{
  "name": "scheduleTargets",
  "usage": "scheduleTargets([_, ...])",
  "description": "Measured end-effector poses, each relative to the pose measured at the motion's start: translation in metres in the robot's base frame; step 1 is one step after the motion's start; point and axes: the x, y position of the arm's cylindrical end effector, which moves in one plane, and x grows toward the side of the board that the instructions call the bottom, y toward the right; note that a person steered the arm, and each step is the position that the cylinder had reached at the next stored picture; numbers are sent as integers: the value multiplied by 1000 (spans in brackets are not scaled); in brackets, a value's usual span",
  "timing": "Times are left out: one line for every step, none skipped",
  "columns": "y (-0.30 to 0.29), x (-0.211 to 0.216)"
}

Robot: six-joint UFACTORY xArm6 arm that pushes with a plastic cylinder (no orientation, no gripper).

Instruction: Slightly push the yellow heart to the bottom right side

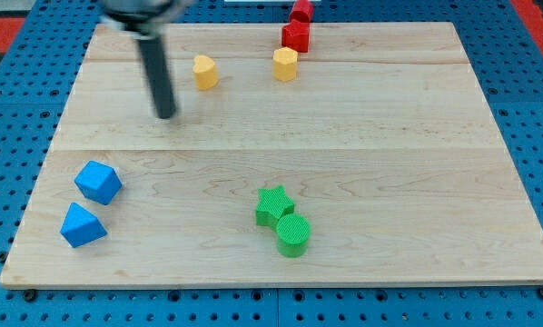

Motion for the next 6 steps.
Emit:
scheduleTargets([12, -48])
scheduleTargets([52, -79])
scheduleTargets([52, -99])
scheduleTargets([87, -90])
scheduleTargets([111, -64])
scheduleTargets([114, -62])
